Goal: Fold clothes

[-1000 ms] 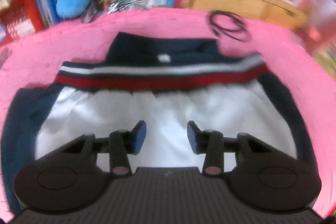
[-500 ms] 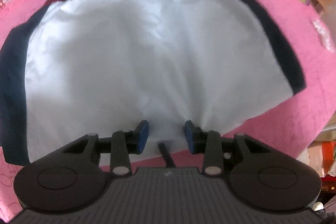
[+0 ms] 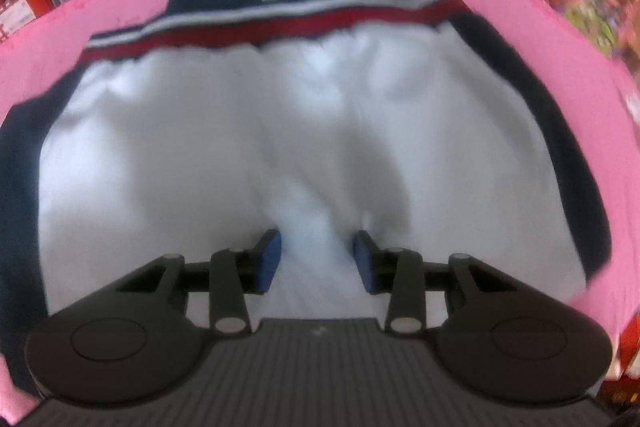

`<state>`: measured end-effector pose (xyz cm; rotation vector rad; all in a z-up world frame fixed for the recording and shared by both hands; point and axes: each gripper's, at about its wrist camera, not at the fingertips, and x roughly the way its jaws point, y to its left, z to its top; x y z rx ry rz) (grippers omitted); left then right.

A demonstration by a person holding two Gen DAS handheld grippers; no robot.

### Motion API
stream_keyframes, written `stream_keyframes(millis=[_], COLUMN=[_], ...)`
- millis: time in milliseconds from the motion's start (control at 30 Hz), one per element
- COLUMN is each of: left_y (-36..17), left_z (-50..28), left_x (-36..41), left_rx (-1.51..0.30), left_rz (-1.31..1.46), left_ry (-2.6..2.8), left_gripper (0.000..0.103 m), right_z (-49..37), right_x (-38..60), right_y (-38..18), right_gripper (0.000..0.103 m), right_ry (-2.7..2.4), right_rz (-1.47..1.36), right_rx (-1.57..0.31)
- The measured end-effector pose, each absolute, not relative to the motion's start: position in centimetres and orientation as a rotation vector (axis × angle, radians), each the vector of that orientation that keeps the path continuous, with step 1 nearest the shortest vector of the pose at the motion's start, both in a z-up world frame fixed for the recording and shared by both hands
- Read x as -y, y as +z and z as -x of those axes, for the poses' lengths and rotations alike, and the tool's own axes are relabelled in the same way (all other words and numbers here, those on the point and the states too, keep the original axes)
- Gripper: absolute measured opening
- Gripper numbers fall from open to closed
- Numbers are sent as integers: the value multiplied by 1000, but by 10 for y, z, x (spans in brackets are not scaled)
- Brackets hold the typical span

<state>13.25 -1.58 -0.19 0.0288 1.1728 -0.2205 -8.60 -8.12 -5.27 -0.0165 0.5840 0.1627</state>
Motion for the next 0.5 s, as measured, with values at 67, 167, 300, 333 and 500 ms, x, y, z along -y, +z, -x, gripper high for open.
stream_keyframes(millis=[67,167,300,333,500], left_y=[-4,-7,-10,-10,-1], left_z=[-158,-195,-221,-223,-216], left_x=[16,17,21,21,15], left_rx=[-1143,-1100,-1066,-1062,-1057], left_rz=[-16,3,24,26,19], left_ry=[-186,-136,-74,-69,-83], left_gripper=[35,38,41,42,39], right_z=[87,88,87,87,90], right_x=[79,81,80,81,82], right_y=[-54,-54,-54,-54,-54], right_gripper=[37,37,37,37,37], right_ry=[163,172,172,174,182], right_rz=[27,29,30,31,35], right_rx=[-578,-579,-582,-583,-587])
